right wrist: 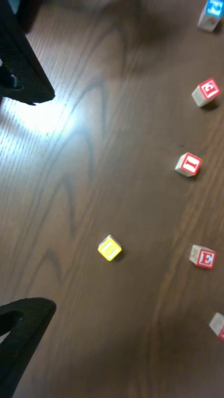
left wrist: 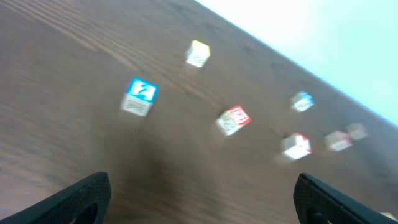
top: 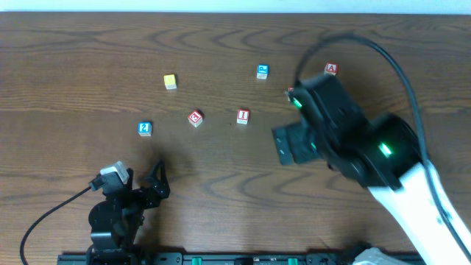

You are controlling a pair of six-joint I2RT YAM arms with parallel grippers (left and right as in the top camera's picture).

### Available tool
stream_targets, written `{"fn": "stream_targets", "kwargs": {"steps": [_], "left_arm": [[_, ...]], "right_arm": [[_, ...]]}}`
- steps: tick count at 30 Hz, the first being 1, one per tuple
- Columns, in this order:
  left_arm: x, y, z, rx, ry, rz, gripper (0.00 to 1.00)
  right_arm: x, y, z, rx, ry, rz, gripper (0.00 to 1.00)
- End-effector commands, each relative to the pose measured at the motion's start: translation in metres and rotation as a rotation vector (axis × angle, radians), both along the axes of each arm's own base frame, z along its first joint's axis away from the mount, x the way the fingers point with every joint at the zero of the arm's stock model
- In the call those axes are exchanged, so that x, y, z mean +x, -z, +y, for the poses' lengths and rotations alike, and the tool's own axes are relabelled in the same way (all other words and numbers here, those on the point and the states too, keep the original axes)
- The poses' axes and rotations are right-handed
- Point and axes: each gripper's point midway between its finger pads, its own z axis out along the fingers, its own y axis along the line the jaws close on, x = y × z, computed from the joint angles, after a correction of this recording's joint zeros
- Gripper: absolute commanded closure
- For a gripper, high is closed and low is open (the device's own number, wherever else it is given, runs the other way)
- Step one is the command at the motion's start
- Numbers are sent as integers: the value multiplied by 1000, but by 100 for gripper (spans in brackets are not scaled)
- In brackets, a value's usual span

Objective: Spell out Ai2
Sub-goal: 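Raise the right gripper and move it back toward the right side, then move the left gripper to the blue 2 block and grasp it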

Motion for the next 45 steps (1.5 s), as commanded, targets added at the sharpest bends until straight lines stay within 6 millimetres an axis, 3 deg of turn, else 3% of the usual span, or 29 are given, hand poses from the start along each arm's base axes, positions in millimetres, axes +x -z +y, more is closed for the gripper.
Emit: {"fn": "stream_targets", "kwargs": {"steps": [1, 4, 9, 14, 21, 28, 33, 39, 45], "left_arm": [[0, -6, -18, -109, 76, -19, 5], [0, -18, -28, -123, 134, -63, 5], [6, -41, -26, -98, 139, -167, 5], [16, -48, 2, -34, -19, -180, 4], [37, -55, 21, 208, -54, -40, 5], [82, -36, 32, 404, 13, 244, 4], [122, -3, 38, 568, 165, 516, 5], [141, 41, 46, 642, 261, 732, 5], [146, 74, 44, 656, 324, 796, 5]], "right_arm": [[-21, 11, -5, 34, -31, -3, 1], [-34, 20, -11, 48, -37, 0, 1], [-45, 40, -20, 41, -32, 13, 1], [-31, 40, -10, 108, -6, -55, 1], [-6, 25, -5, 147, 20, -153, 1], [6, 22, -16, 156, 77, -176, 1], [9, 22, -20, 155, 94, -178, 1], [9, 22, -20, 155, 95, -178, 1], [9, 22, -20, 153, 97, -182, 1]]}}
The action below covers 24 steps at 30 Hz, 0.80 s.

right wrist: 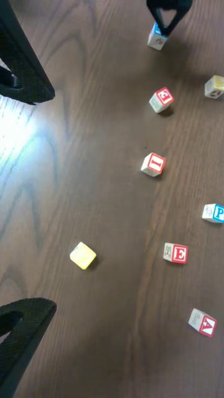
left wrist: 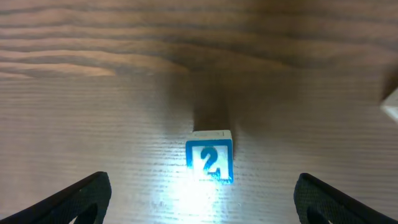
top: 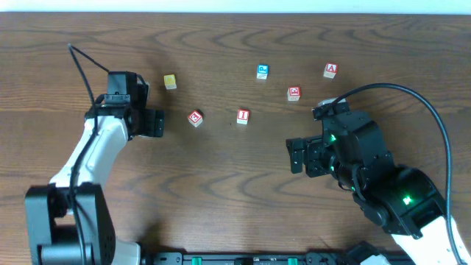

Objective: Spell out Ai2
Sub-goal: 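Move the left gripper to the blue 2 block and grasp it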

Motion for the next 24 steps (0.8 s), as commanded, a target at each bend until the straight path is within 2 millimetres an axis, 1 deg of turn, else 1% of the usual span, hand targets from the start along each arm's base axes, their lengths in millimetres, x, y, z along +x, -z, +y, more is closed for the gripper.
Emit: {"fn": "stream_targets", "kwargs": {"steps": [1, 5, 7, 8, 9, 10, 14, 17, 21, 23, 24], "left_arm": [[4, 9, 2, 26, 54, 28, 5], [2, 21, 0, 19, 62, 63, 4], [1, 27, 0, 18, 62, 77, 0], [0, 29, 0, 18, 62, 84, 0], [0, 32, 0, 16, 63, 91, 5], [-1, 35, -1, 13, 64, 100, 5], [-2, 46, -1, 10, 64, 123, 13], [0, 47, -1, 10, 64, 117, 15], [4, 46, -1, 9, 63, 102, 25], [7, 45, -3, -3, 60, 86, 32], [9, 44, -6, -18, 62, 78, 34]], "right_arm": [[3, -1, -4, -1, 25, -7, 1], [4, -2, -6, 0, 35, -9, 1], [5, -2, -8, 0, 42, -9, 1], [5, -2, -8, 0, 44, -9, 1], [5, -2, -9, 0, 45, -9, 1], [6, -2, -9, 0, 48, -9, 1], [6, -1, -10, 0, 50, -8, 1], [6, -1, -10, 0, 50, -8, 1], [6, -1, -10, 0, 50, -8, 1], [6, -1, -10, -1, 50, -8, 1], [6, -1, -10, -1, 50, -8, 1]]}}
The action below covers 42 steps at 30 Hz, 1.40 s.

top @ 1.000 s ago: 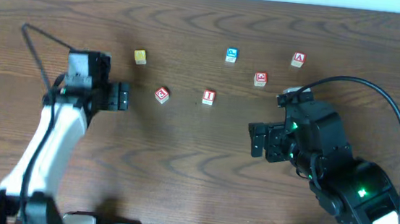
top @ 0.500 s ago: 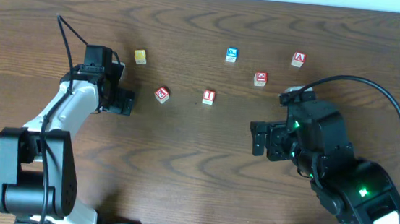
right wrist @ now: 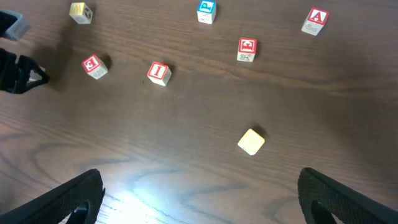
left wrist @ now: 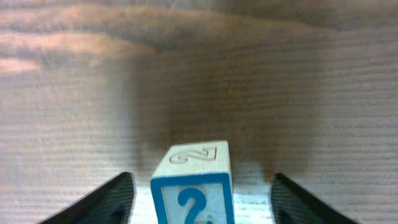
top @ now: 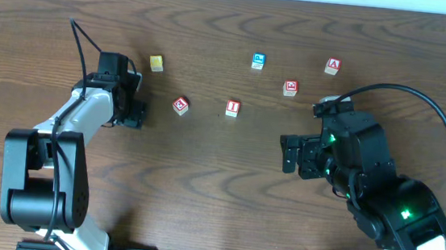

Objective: Spell out Ai2
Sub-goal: 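Move the left gripper to the blue 2 block and grasp it, then lift the blue 2 block and carry it right of the I block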

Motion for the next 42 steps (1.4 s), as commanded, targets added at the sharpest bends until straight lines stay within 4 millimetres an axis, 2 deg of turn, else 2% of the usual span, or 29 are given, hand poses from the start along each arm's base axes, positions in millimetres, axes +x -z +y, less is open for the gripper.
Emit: {"fn": "stream_targets", "kwargs": {"steps": [1, 5, 9, 14, 20, 24, 31, 33, 35, 40, 42], "left_arm": [[10, -3, -5, -33, 4, -24, 34], [14, -4, -6, -51, -30, -44, 44], [15, -5, -6, -53, -37, -47, 46], [13, -4, -6, -53, -37, -42, 54], [11, -4, 0, -25, -68, -32, 56], [9, -3, 0, -22, -70, -27, 63], [6, -2, 2, -14, -79, -14, 67], [6, -2, 2, -20, -100, -14, 77], [5, -3, 1, -27, -124, -13, 92], [9, -14, -5, -66, -161, -4, 94], [17, -29, -15, -106, -146, -8, 94]], "right_arm": [[2, -1, -4, -2, 26, -5, 1], [2, -1, -4, -2, 26, -5, 1], [2, -1, -4, -2, 26, -5, 1], [3, -1, -4, -2, 26, -5, 1], [2, -1, -4, -2, 26, -5, 1], [3, -1, -4, -2, 26, -5, 1], [3, -1, -4, -2, 26, -5, 1], [3, -1, -4, -1, 26, -6, 1], [3, -1, -4, -2, 26, -6, 1], [3, -1, -4, -1, 26, -7, 1], [3, -2, -4, 0, 26, -9, 1]]}}
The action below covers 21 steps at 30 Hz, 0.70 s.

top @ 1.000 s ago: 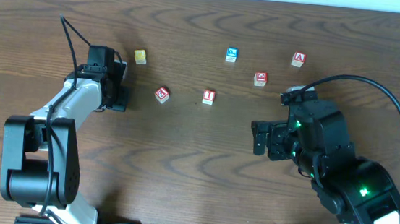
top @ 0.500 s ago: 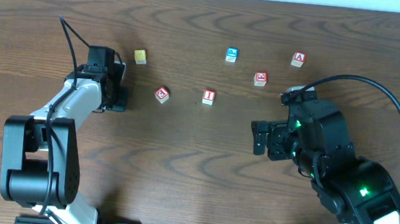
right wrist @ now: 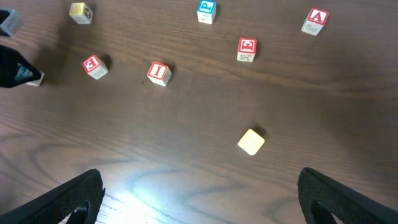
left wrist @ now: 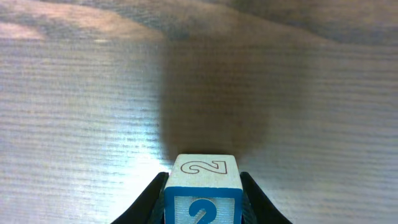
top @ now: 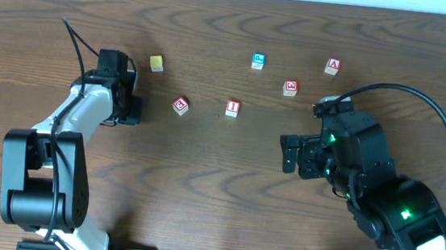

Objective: Spell out Ai2
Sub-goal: 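Lift the blue 2 block and carry it right of the I block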

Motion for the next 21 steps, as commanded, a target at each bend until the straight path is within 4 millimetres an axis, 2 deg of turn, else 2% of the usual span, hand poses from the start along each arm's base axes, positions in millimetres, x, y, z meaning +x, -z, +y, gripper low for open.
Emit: {"fn": "stream_targets", "kwargs": {"steps": [1, 4, 6, 8, 10, 13, 15, 19, 21], "left_arm": [[27, -31, -17, -68, -9, -64, 94], [55, -74, -42, -128, -1, -160, 94], [75, -109, -66, -161, 26, -254, 95], [90, -144, -103, -184, 102, -339, 94], [92, -160, -136, -198, 173, -379, 94], [86, -157, -181, -234, 226, -380, 94], [80, -142, -206, -255, 234, -342, 94], [69, -103, -245, -263, 282, -263, 95], [62, -92, -265, -266, 323, -251, 94]], "right_arm": [[3, -2, -4, 1, 26, -9, 1], [4, -3, -3, 4, 27, -15, 1], [5, -3, -3, 5, 27, -17, 1], [5, -3, -4, 4, 30, -17, 1], [5, -3, -5, 4, 34, -16, 1], [7, -3, -11, -2, 56, -17, 1], [9, -5, -19, 0, 93, -24, 2], [6, -29, -37, 29, 150, -96, 1], [1, -46, -45, 24, 141, -156, 1]]}}
